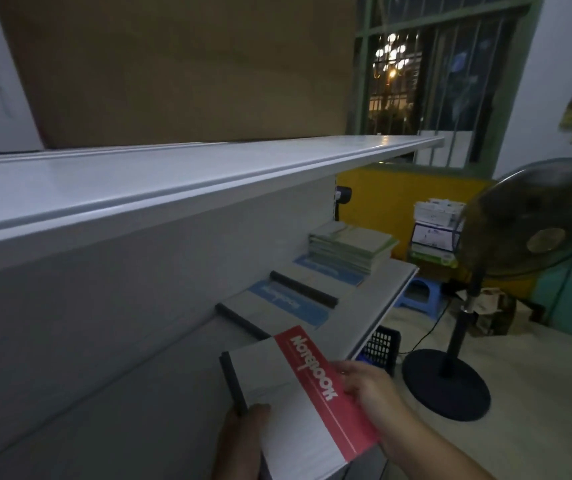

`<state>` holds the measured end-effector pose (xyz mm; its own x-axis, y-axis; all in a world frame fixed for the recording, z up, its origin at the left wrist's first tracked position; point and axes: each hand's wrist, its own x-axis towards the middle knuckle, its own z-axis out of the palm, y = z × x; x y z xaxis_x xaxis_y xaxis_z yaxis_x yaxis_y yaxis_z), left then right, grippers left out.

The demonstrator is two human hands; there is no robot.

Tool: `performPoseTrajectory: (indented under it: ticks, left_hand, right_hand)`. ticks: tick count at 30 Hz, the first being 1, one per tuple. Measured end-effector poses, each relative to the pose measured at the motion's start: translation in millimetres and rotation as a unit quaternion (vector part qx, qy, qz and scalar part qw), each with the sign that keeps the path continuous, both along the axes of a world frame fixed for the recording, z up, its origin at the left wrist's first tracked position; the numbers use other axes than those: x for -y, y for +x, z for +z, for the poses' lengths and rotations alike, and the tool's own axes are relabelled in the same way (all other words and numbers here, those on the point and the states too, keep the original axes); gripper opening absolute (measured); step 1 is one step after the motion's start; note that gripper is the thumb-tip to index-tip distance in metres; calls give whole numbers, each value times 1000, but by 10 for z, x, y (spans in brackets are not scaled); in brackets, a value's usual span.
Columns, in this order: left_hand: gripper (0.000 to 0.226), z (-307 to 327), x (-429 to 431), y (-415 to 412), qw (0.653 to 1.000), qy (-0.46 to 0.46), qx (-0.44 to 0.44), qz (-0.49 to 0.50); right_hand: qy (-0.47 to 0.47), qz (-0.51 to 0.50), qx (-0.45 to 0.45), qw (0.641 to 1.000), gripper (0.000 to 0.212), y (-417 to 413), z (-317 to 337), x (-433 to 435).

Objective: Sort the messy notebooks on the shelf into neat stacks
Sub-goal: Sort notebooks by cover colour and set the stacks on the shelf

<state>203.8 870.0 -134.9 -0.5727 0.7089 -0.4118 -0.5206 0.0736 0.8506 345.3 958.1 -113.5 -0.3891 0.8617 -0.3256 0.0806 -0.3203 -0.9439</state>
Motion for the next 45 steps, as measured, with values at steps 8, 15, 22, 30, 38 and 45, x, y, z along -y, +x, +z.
performPoseTrajectory:
  ticks: [8, 15, 22, 30, 38, 45]
  left_hand:
    - [17, -29, -697, -286, 997, -39, -60, 39]
    - [22, 109, -1286, -223, 982, -48, -140, 115]
    - [36, -74, -1450, -229, 869, -233, -410, 147]
    - [30, -223, -1469, -300, 852, -221, -446, 165]
    - [31, -277, -1455, -303, 842, -217, -466, 165]
    - [36, -211, -1337, -311, 854, -222, -465, 79]
  right_hand:
    - [35, 76, -14, 996, 37, -274, 71, -1064]
    - [159, 190, 82, 965, 35, -504, 26, -1966]
    - [382, 264, 202, 862, 35, -853, -313, -2277]
    - [425, 280, 166, 845, 36, -896, -495, -2318]
    - [417, 279, 153, 852, 33, -890, -536, -2323]
    - [423, 268, 198, 842, 32, -817, -408, -2208]
